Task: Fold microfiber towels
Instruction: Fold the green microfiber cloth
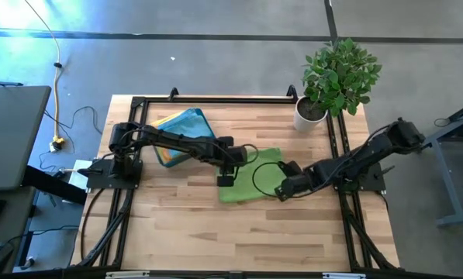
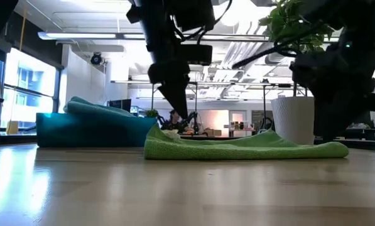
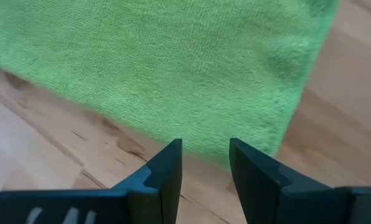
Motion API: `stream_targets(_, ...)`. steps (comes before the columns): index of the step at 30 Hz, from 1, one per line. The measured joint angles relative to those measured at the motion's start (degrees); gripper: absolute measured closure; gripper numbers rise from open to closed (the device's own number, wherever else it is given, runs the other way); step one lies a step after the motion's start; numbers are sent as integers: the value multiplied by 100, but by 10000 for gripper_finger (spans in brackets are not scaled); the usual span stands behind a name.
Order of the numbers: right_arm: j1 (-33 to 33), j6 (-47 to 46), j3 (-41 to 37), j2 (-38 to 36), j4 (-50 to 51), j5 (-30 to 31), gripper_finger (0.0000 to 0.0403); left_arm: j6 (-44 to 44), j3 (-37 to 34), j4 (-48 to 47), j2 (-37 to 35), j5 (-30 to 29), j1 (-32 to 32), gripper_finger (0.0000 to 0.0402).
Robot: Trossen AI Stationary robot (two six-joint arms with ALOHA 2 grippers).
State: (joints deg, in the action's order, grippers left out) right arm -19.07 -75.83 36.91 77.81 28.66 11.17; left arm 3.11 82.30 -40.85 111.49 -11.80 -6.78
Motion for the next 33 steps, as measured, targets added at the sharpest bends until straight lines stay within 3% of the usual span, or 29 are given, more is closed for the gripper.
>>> stream_targets(11, -95, -100, -187, 533, -48, 290, 277, -884, 0, -255, 554, 80, 12, 300)
stream_targets(16, -63, 608, -214, 574, 94, 824, 277, -1879, -3, -353, 607, 228, 184, 300)
stream_targets(26, 411, 1671, -224, 510, 216, 1094, 277, -3622, 2, 35, 644, 228, 1058, 300)
stream_targets(33, 522, 1474, -224, -54, 512, 992, 277, -4024, 0, 450, 805, 167, 1443, 300)
